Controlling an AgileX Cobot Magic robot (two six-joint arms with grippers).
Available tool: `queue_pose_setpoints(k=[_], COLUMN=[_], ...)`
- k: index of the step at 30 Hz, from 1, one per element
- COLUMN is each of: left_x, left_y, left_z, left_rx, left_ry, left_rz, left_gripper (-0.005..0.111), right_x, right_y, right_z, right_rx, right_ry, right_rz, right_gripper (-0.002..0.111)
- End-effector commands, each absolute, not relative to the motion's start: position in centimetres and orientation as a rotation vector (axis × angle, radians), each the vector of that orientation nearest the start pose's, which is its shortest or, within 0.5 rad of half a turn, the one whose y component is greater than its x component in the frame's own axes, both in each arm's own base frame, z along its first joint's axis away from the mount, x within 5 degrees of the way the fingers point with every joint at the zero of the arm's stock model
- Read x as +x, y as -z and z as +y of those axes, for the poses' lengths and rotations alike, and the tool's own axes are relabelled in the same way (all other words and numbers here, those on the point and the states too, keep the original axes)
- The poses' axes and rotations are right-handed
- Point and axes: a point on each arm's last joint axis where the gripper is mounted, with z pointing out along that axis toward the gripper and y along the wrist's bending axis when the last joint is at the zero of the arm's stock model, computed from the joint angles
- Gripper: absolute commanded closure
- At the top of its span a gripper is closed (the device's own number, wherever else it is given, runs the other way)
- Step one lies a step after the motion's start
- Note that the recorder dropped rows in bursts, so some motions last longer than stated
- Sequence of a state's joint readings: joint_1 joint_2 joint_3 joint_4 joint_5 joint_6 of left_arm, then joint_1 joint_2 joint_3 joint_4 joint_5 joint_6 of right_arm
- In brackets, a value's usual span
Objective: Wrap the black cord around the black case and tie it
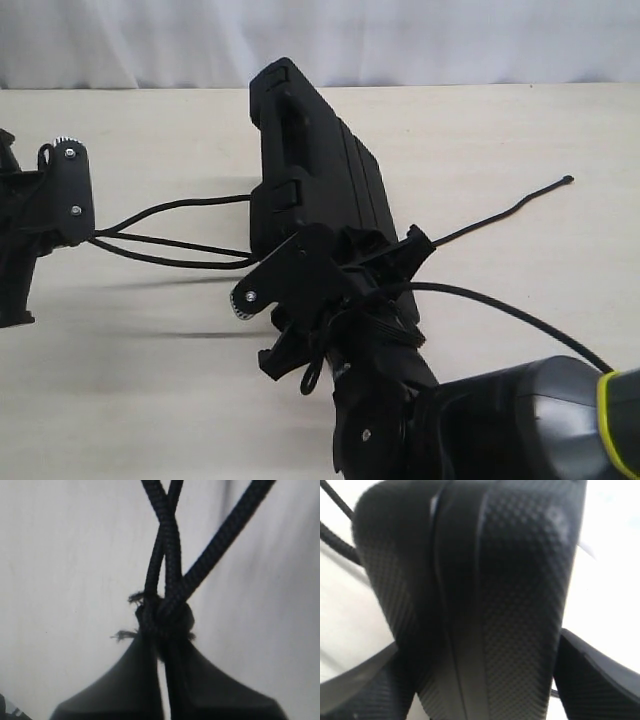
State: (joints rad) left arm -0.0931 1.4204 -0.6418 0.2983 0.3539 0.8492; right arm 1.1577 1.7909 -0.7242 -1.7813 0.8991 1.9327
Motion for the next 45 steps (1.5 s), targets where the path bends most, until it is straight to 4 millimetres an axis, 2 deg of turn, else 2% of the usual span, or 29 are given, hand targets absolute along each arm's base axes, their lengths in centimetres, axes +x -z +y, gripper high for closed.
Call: queue_pose_setpoints(k=[1,8,14,20,25,31,35,38,41,45], left_x=[25.7,26.2,26.4,26.4,26.4,26.3,26.6,27.3,27.9,28.8], left_y=[-19.5,-19.9,-20.1,-20.1,-20.1,-20.0,-20.0,-20.0,-19.3,-17.5], left_z=[-1.8,-0.7,-0.9,-0.9,-1.0,-1.1,-2.5,-3.0,-3.2,-3.4], left_rx=[1.373,1.207,1.093,1.083,1.003,1.012,1.072,1.069,1.05,1.045], left_ry=[-0.472,-0.466,-0.418,-0.409,-0.366,-0.352,-0.32,-0.26,-0.222,-0.178], left_rz=[2.144,2.147,2.16,2.17,2.194,2.213,2.201,2.261,2.306,2.376], left_gripper=[0.107,0.107,0.107,0.107,0.107,0.107,0.107,0.107,0.107,0.107], right_x=[19.5,19.9,20.5,20.4,20.3,20.3,20.3,20.3,20.3,20.3], right_y=[-14.8,-14.6,-15.0,-15.3,-15.2,-15.2,-15.2,-15.2,-15.2,-15.2], right_z=[23.4,22.9,22.4,22.5,22.6,22.6,22.6,22.6,22.6,22.6], right_rx=[-0.628,-0.612,-0.581,-0.615,-0.63,-0.631,-0.631,-0.631,-0.629,-0.629], right_ry=[0.245,0.251,0.237,0.193,0.186,0.184,0.184,0.181,0.181,0.181], right_rz=[1.998,2.018,2.033,2.051,2.057,2.058,2.058,2.058,2.058,2.058], right_gripper=[0.104,0.104,0.104,0.104,0.104,0.104,0.104,0.104,0.104,0.104])
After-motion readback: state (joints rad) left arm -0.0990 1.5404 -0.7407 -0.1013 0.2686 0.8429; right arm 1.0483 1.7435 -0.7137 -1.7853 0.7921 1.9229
